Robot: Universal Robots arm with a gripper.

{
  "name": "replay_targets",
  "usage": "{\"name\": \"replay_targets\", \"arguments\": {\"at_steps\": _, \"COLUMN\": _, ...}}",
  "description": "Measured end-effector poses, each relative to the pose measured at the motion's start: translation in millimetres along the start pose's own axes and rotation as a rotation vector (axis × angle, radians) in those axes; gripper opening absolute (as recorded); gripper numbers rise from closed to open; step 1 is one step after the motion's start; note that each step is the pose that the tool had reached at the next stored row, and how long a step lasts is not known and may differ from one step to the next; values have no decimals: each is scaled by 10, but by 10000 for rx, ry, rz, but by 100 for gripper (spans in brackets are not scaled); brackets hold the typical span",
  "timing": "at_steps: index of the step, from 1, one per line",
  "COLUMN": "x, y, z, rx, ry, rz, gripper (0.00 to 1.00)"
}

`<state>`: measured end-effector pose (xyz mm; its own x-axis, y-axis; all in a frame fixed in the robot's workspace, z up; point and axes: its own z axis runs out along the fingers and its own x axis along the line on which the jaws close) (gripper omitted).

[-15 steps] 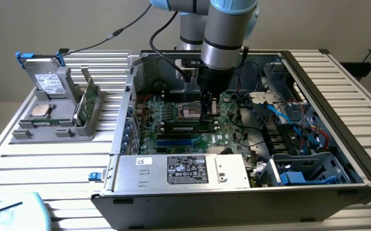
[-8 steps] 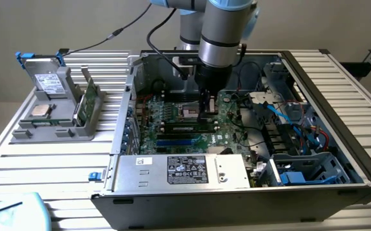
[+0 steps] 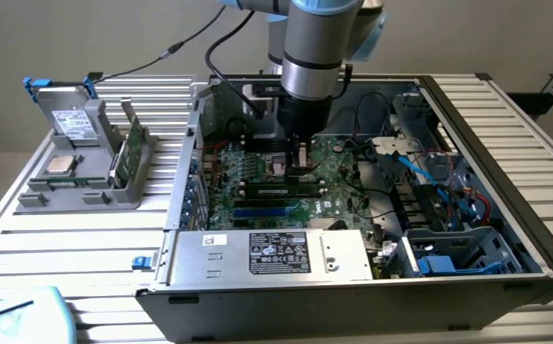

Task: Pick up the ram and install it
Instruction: 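Press down the ram until it locks into place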

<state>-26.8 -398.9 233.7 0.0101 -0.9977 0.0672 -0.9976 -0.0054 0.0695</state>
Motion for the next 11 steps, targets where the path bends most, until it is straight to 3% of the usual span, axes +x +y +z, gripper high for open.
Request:
{"name": "replay_targets", "arguments": {"at_steps": 7, "x": -1, "y": 132, "z": 10, "rx": 66, "ry": -10, "rz": 4, "gripper": 11}}
{"name": "replay_targets", "arguments": {"at_steps": 11, "x": -1, "y": 158, "z": 17, "rx": 85, "ry": -12, "rz": 4, "gripper": 11}}
